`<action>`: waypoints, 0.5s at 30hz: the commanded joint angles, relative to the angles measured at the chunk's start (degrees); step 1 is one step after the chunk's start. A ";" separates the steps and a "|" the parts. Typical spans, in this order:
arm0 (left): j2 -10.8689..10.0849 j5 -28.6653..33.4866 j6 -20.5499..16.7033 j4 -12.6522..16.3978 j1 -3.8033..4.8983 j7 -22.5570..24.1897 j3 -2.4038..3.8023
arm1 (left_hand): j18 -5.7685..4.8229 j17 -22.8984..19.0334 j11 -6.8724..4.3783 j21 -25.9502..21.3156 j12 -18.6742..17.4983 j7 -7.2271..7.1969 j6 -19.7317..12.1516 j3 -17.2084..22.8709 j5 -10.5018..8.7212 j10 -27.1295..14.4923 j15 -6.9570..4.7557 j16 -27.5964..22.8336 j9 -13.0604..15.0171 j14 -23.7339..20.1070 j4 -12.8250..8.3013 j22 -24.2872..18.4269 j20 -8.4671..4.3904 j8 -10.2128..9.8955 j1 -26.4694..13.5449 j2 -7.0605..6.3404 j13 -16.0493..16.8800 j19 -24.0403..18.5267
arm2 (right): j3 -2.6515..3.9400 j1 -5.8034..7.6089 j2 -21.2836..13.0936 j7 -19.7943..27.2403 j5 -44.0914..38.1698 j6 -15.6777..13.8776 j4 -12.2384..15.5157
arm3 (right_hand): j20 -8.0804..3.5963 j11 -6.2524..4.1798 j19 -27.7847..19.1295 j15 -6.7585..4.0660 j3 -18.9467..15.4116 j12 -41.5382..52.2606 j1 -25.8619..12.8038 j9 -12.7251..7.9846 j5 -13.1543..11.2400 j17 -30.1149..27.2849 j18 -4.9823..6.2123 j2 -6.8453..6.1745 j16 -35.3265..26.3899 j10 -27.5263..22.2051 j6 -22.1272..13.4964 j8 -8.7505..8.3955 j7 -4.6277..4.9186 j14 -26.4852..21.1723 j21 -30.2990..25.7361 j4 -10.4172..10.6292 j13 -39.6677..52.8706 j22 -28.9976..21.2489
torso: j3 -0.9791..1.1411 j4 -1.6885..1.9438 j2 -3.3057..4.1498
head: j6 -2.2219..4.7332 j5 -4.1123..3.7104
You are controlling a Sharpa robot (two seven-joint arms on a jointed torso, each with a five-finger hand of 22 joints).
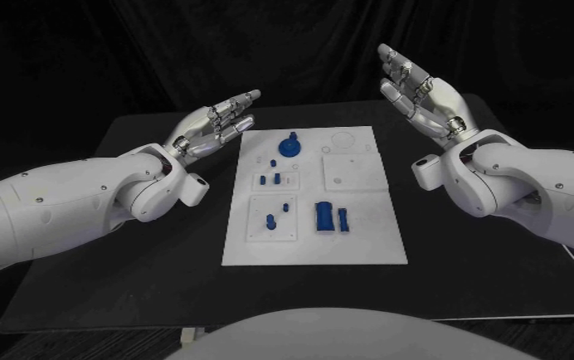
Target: Assemble the parts on the task board
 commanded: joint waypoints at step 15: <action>3.64 8.36 -13.00 1.35 -3.18 -3.13 4.40 | -3.46 -0.07 -1.67 -1.21 -7.16 1.74 -9.10 8.96 -7.49 0.07 -2.24 -0.20 -1.80 -0.02 -9.72 -6.14 -8.49 -1.86 -41.83 -8.93 -1.53 -0.34 | 6.34 -6.72 5.46 -4.14 12.97 -9.53 -1.68 | -16.88 0.30 -0.80 -6.87 15.97 -5.81 -60.23 -2.12 -7.27 -0.41 -3.98 -7.30 -0.85 -1.74 -12.60 -1.75 8.09 -0.59 -0.63 -16.71 -4.78 -2.01 | -1.01 0.81 -1.37 | 6.50 -1.03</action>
